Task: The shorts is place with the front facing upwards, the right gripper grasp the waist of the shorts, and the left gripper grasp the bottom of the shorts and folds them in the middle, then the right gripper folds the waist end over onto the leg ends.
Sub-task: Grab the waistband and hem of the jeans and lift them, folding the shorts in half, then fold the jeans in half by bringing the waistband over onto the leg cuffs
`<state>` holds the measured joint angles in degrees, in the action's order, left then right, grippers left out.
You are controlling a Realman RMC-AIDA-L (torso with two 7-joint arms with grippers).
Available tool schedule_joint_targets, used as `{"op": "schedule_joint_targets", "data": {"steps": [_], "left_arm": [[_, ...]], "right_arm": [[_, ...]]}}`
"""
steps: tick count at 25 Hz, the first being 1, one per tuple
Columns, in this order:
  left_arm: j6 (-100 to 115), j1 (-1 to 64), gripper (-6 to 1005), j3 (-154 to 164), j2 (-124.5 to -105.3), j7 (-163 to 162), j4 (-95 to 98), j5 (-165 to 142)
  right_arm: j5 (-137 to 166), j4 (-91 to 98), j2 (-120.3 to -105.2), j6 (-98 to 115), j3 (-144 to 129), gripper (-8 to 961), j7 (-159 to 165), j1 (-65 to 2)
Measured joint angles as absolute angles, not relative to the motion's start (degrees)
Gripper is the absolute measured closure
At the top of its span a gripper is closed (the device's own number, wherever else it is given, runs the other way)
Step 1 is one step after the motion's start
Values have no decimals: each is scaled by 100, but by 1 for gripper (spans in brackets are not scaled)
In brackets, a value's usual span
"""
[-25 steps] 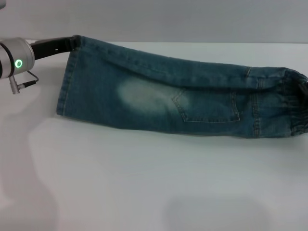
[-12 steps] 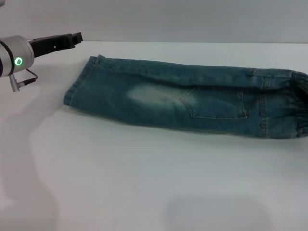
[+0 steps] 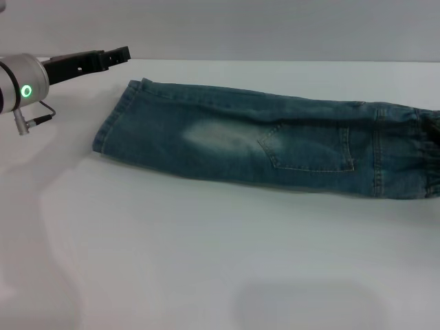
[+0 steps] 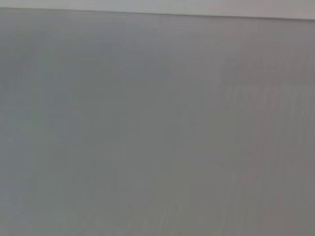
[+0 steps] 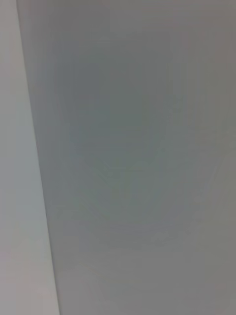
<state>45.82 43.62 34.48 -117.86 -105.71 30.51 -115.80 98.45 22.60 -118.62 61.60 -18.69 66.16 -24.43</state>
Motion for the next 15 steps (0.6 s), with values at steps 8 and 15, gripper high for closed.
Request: {"op": "schedule_joint_targets", "data": {"steps": [8, 15], "left_arm": [[5181, 4203, 185, 3446, -11786, -9971, 3093, -11012], [6038, 3889, 185, 3445, -11787, -8897, 3039, -9770]], "right_arm": [[9596, 2613, -11849, 6750, -1801, 369, 6789, -2092], [10636, 3947, -11735, 7817, -1967, 369, 8693, -2090]]}}
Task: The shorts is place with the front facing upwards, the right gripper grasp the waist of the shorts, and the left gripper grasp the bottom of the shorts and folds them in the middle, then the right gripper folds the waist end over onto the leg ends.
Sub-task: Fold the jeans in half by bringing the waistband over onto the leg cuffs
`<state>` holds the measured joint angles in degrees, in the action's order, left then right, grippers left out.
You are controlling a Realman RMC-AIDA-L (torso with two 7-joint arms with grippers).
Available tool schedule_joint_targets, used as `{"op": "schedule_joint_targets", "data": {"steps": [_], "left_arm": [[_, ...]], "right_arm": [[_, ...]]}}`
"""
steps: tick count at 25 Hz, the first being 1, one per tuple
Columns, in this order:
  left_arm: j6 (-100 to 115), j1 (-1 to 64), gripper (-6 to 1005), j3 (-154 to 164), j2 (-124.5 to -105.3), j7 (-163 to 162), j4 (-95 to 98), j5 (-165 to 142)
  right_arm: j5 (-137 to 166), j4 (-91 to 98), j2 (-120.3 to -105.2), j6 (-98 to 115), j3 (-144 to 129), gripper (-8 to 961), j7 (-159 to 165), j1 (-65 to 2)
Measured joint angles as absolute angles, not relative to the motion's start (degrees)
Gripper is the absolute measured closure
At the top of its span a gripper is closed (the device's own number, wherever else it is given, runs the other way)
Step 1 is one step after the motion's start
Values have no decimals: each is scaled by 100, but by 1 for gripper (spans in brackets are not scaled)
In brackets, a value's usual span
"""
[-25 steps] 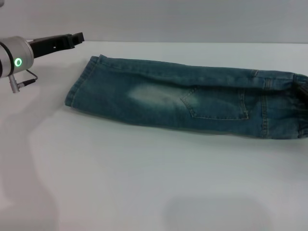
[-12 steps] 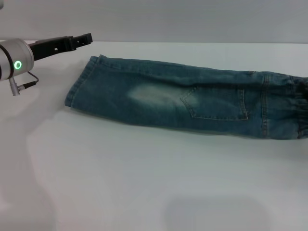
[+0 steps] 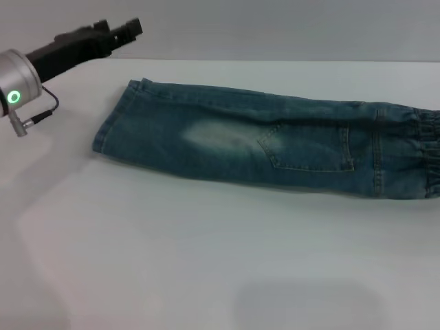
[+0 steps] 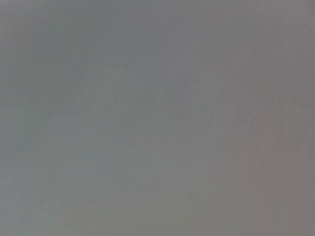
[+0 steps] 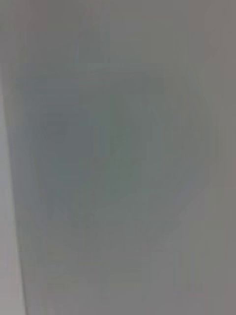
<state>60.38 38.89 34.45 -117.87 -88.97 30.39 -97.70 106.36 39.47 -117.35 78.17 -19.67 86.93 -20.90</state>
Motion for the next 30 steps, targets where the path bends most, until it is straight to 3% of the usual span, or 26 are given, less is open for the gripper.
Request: {"op": "schedule_joint_targets", "data": {"steps": [8, 15, 19, 25, 30], "left_arm": [[7803, 3474, 185, 3384, -11790, -6613, 2343, -7898], [8059, 3418, 185, 3385, -11793, -6166, 2020, -7547], [8054, 3429, 185, 3404, -11795, -6161, 1896, -7532], [8059, 3418, 185, 3419, -11811, -6159, 1768, -7523], [8077, 3414, 185, 3438, -11813, -6157, 1681, -7523]], "right_arm": [[13182, 5865, -11234, 9261, -2173, 368, 11314, -2723], [15488, 6316, -11033, 9558, -2343, 370, 12105, -3478], [15869, 6204, -11119, 9347, -2624, 370, 12129, -3563], [15860, 6113, -11439, 9024, -2894, 369, 12133, -3535], [15894, 6102, -11613, 8864, -3097, 369, 12144, -3527]]}}
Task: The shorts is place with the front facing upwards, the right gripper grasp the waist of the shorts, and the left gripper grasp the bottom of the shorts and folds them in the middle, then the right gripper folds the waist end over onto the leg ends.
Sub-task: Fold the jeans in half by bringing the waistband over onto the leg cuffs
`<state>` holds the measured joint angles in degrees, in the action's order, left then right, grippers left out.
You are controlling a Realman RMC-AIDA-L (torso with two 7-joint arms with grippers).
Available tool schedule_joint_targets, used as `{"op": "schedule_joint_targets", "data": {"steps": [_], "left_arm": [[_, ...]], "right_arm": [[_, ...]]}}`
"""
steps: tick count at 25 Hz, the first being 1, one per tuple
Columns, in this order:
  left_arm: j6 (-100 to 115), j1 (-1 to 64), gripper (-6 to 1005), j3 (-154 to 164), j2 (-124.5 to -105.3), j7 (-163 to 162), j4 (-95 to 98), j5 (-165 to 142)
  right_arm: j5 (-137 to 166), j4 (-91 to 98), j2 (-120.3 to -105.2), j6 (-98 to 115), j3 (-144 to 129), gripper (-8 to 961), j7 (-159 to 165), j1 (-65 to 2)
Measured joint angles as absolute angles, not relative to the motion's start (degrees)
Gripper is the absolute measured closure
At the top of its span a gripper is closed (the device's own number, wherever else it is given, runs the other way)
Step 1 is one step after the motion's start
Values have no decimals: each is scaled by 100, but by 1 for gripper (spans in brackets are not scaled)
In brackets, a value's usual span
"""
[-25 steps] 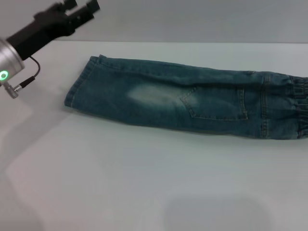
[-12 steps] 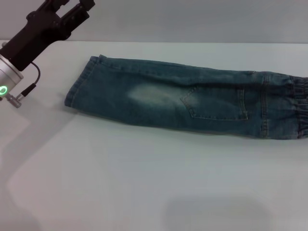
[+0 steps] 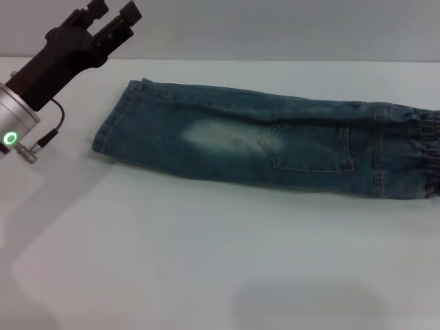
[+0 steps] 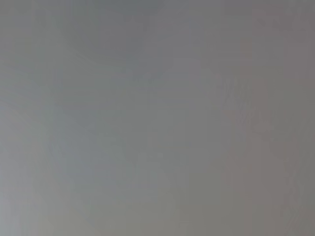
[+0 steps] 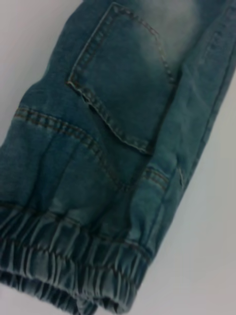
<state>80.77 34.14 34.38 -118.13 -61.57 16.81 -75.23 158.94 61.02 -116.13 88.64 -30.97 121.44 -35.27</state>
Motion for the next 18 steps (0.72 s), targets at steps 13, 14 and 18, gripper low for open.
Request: {"op": "schedule_joint_targets", "data": {"steps": [13, 14, 18], "left_arm": [[8011, 3434, 186, 3430, -11813, -6171, 1634, -7518], [7993, 3449, 186, 3430, -11813, -6176, 1634, -7517], [7972, 3458, 186, 3415, -11813, -6172, 1634, -7515]], "right_arm": [[15887, 6078, -11680, 8505, -3204, 368, 12150, -3493], [15882, 6075, -11682, 8451, -3205, 368, 12150, -3492], [15860, 5966, -11707, 8261, -3215, 369, 12133, -3483]]}}
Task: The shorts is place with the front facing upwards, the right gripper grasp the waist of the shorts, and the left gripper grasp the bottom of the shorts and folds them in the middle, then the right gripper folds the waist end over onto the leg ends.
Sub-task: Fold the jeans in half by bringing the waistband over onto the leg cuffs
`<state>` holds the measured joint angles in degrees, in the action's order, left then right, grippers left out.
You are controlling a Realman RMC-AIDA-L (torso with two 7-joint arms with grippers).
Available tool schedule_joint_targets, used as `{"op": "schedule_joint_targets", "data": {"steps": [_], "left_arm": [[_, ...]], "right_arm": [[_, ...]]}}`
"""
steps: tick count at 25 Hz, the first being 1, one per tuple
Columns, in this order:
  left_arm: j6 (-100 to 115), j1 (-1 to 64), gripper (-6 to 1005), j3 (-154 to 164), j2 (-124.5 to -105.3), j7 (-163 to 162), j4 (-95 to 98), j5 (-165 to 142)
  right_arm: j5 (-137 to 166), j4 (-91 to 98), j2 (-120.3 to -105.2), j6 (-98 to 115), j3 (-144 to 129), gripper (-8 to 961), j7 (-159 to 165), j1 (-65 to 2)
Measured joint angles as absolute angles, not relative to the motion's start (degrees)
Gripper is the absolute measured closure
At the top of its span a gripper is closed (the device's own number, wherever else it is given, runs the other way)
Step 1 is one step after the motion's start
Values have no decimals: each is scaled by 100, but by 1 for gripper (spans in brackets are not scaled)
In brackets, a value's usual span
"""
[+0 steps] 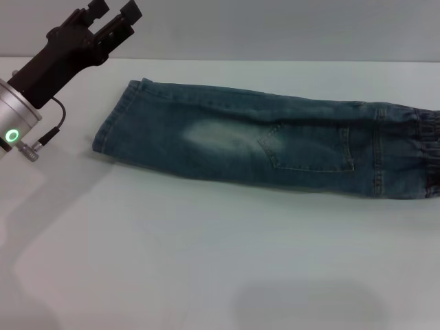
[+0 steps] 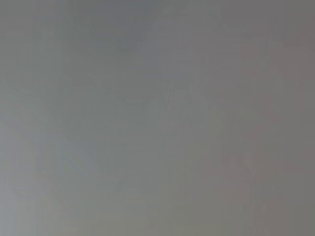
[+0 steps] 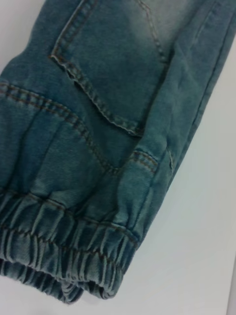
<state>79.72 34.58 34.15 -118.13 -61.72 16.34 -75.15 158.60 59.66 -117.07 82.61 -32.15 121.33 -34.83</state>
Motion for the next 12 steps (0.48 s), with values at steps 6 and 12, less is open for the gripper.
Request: {"op": "schedule_joint_targets", "data": {"steps": [6, 12], "left_arm": [[7904, 3463, 186, 3422, -11810, -6170, 1634, -7514], [7865, 3464, 186, 3426, -11804, -6170, 1634, -7514]], "right_arm": [[15777, 5830, -11761, 8025, -3263, 369, 12107, -3484], [15440, 5806, -11772, 7972, -3406, 370, 12092, -3470]]}}
